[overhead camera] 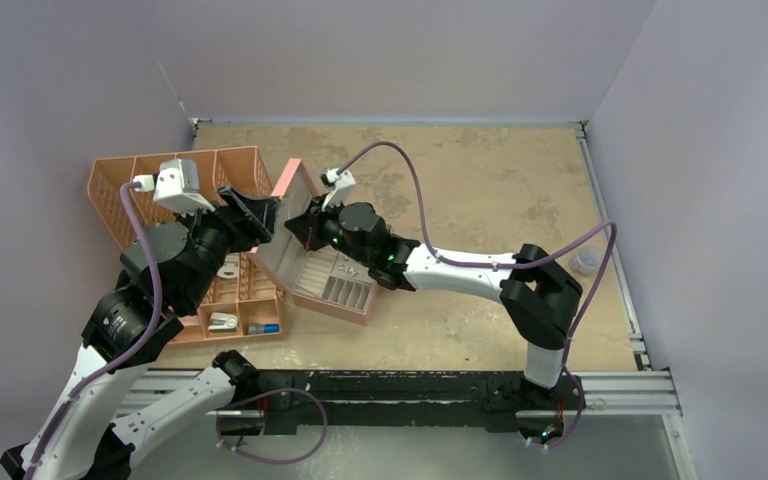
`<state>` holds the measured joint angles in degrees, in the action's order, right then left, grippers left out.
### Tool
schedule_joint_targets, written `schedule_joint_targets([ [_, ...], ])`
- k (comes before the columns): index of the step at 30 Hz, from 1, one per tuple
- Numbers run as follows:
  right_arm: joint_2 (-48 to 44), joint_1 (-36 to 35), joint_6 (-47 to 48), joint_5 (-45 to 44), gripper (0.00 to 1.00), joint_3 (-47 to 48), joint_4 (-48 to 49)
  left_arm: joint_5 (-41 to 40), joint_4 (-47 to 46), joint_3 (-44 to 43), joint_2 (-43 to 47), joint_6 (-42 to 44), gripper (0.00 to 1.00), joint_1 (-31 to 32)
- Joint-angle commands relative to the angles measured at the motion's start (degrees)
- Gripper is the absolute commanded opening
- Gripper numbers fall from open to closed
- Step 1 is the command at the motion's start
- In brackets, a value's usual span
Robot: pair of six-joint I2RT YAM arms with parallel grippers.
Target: Organize the mixed jewelry
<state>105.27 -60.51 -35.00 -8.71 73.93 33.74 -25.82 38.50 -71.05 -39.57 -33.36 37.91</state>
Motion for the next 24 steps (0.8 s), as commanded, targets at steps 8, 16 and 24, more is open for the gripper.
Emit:
schedule_joint_targets([
  [8,0.2,-0.8,8.3,1.0,0.0,4.7,2.5,-0.9,-1.9,0.3,-0.3,1.1,0.63,0.0],
  [16,2.0,-1.0,8.5,3.1,0.0,6.3,1.5,-1.0,-1.8,0.4,-0.2,1.2,0.64,0.0],
  [24,1.4,-1.4,6.6,3.1,0.0,4.4,1.9,-1.2,-1.6,0.5,-0.1,1.2,0.64,0.0],
])
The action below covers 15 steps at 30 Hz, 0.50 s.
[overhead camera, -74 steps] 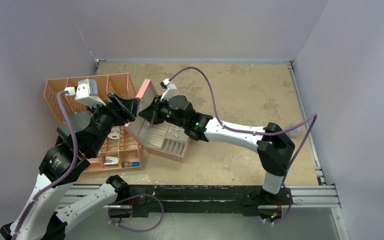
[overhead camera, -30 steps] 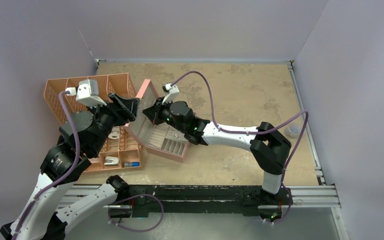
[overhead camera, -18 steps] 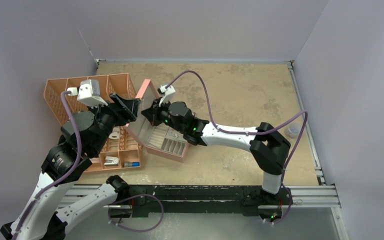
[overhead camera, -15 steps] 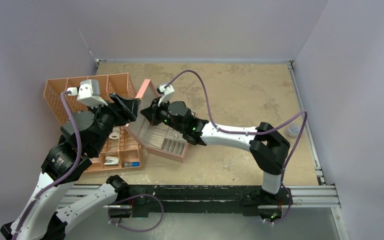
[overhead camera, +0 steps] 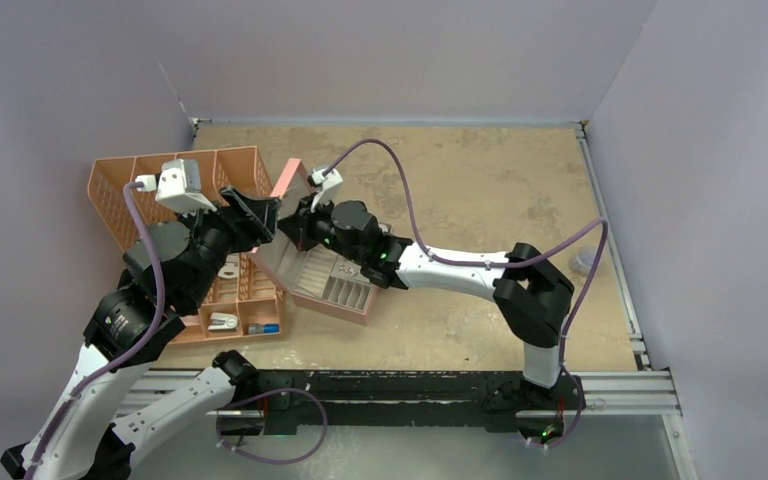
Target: Organize the mixed jewelry
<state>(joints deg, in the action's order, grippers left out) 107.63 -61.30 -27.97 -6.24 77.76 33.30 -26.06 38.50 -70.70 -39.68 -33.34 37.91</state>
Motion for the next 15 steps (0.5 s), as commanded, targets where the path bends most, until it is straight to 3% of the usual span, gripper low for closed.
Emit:
schedule_joint_targets([
  [1,-1.2,-0.6,-0.9,0.5,0.0,-0.1,3.0,-1.0,-1.6,0.2,0.0,1.2,0.64,0.0],
  [15,-5.5,-0.8,-2.3,-2.5,0.0,-6.9,9.9,-1.0,-1.3,0.3,0.2,0.9,0.64,0.0],
])
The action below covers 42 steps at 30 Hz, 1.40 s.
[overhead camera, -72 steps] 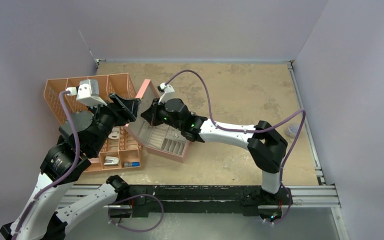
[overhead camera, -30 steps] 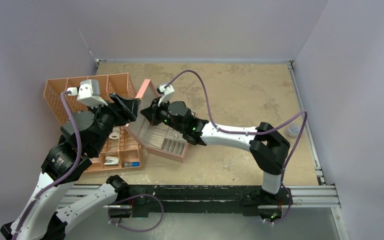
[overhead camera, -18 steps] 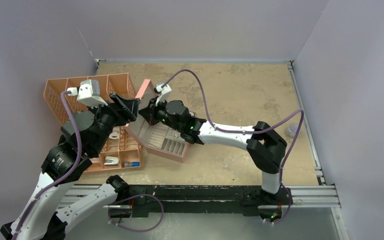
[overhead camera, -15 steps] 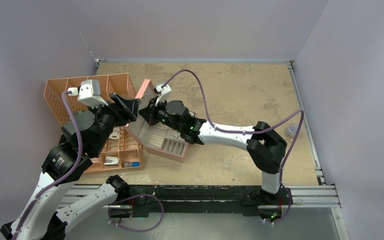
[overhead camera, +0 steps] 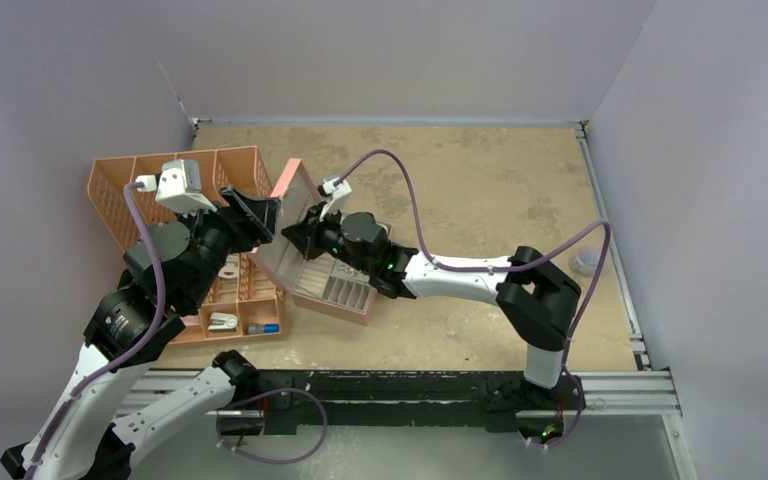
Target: Organize the mixed jewelry
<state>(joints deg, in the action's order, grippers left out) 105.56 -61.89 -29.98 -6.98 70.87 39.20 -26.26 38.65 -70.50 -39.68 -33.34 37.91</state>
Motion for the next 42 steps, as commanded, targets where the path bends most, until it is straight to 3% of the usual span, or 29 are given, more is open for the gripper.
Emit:
schedule_joint_targets([
  [1,-3.6,-0.3,-0.3,-1.5,0.0,-0.3,4.7,-0.8,-1.5,0.1,0.2,1.0,0.64,0.0],
  [21,-2.6,-0.3,-0.3,-3.6,0.0,1.7,3.7,-1.2,-1.0,0.1,0.4,0.8,0.63,0.0],
  [42,2.5,-0.2,-3.1,1.3,0.0,8.0,-0.7,-1.4,-1.0,0.0,0.5,1.2,0.64,0.0],
])
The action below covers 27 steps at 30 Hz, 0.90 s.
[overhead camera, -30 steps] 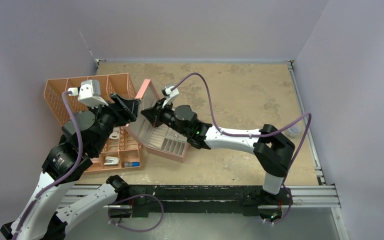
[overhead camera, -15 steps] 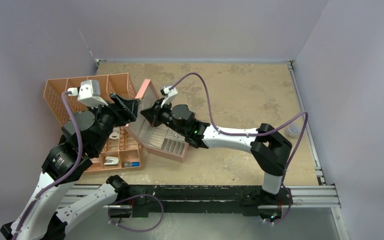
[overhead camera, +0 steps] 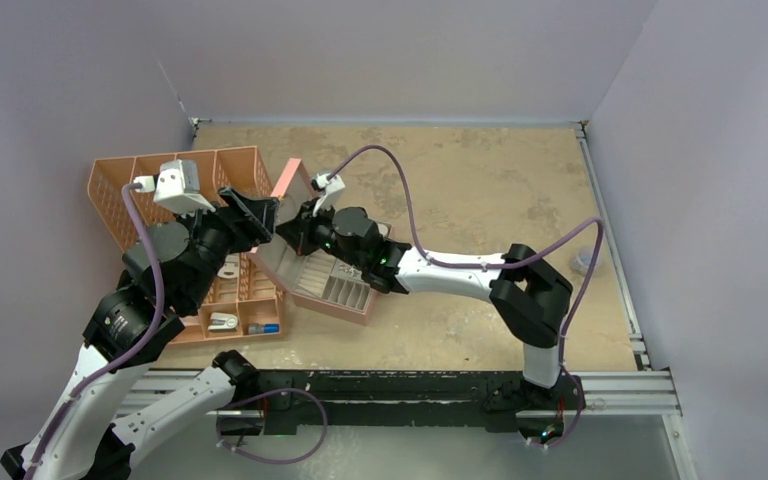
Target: Organize the mixed jewelry
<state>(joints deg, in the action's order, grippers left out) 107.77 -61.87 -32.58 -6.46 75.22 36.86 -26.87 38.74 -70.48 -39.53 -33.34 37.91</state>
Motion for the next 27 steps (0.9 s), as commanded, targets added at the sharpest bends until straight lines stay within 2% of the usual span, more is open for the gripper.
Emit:
schedule_joint_targets([
  [1,0.5,-0.3,-0.4,0.8,0.0,4.1,1.4,-0.8,-1.1,0.0,0.4,1.2,0.64,0.0],
  [11,2.3,-0.2,-0.4,3.7,0.0,5.7,0.0,-0.7,-1.0,0.0,0.4,1.1,0.64,0.0],
  [14,2.5,-0.3,-1.4,3.9,0.03,5.8,-1.2,-0.8,-0.9,-0.1,0.5,1.1,0.64,0.0],
  [17,2.0,-0.2,-2.2,4.1,0.13,5.3,-2.0,-0.7,-0.9,-0.1,0.5,1.1,0.64,0.0],
  [20,0.4,-0.3,-2.6,3.8,0.27,3.1,-0.1,-0.6,-0.8,-0.2,0.5,0.9,0.64,0.0],
  [27,-3.6,-0.2,-3.2,3.4,0.43,-0.3,0.6,0.2,-0.9,-0.8,-0.2,0.8,0.64,0.0],
])
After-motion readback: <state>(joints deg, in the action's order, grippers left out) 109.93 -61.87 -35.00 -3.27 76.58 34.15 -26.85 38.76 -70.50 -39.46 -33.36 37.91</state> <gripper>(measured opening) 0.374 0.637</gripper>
